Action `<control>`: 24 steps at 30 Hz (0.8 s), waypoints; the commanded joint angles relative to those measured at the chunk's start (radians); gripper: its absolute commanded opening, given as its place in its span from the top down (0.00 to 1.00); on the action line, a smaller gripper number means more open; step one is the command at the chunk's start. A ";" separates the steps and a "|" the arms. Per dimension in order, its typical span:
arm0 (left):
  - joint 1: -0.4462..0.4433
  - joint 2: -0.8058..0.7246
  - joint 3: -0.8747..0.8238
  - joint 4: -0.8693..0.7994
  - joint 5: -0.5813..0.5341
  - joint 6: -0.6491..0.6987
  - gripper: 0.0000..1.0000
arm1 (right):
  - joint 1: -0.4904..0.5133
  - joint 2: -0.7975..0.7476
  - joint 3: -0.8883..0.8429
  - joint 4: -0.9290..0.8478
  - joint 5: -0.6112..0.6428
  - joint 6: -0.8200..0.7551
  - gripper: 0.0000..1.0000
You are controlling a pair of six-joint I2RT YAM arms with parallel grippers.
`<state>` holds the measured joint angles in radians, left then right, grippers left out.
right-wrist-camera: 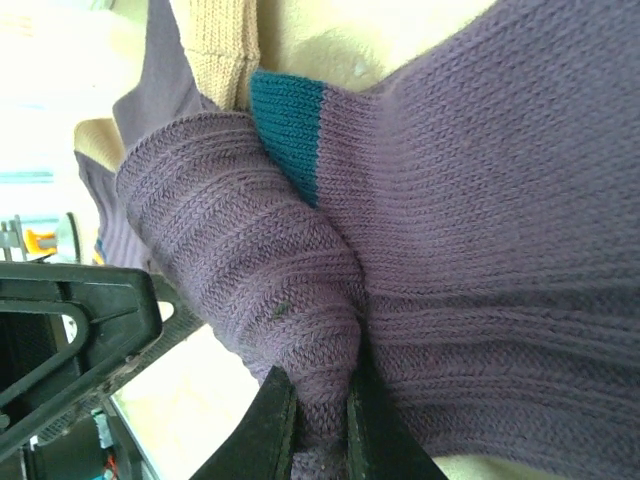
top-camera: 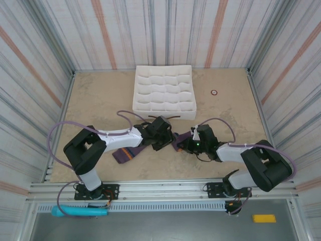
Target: Roll the socks
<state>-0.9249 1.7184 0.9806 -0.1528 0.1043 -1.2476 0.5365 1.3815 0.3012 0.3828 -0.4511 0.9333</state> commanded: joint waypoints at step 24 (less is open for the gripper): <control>-0.028 0.217 0.164 -0.023 0.034 0.040 0.62 | -0.092 0.076 -0.102 -0.333 0.082 0.080 1.00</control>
<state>-0.9443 1.8973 1.1351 -0.1398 0.1150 -1.2026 0.4629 1.3872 0.2829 0.3809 -0.5224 1.0210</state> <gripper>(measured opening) 0.392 0.112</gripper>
